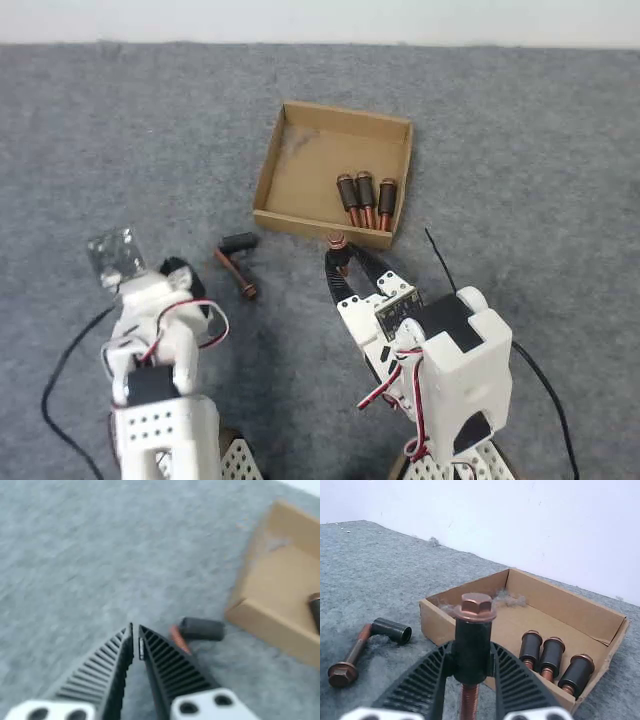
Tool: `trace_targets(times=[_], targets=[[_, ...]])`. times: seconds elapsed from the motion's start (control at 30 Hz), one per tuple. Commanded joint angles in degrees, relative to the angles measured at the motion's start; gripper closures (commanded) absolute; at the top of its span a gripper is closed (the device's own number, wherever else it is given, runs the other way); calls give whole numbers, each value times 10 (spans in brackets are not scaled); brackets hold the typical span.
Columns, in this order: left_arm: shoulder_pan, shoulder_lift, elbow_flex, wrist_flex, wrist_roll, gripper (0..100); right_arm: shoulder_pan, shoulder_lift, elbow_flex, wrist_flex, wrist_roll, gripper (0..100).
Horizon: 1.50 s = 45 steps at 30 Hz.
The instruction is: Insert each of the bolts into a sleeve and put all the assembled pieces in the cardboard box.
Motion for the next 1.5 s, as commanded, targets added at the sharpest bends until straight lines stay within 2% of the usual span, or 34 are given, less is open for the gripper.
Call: trace_targets(times=[0.0, 0.07, 0.27, 0.43, 0.63, 0.7, 1.07, 1.23, 1.47], targets=[[-40, -143, -2, 84, -7, 989, 13, -5, -13, -15, -4, 992], [-48, -170, -2, 119, -7, 989, 13, -5, -13, -15, -4, 992], [-47, -125, -1, 92, -7, 988, 30, -9, -25, -15, -4, 992], [-47, -124, -1, 113, -62, 988, 58, -20, -58, -15, 0, 992], [-47, -124, -1, 115, -68, 988, 59, -130, -62, -12, 1, 992], [-47, -124, -1, 115, -68, 988, 59, -174, -76, 19, 1, 992], [-47, -124, -1, 117, -68, 988, 58, -377, -257, 470, -2, 992], [-47, -124, -1, 117, -68, 988, 57, -407, -345, 698, -3, 992], [-47, -124, -1, 117, -68, 988, 57, -405, -466, 915, -4, 992]])
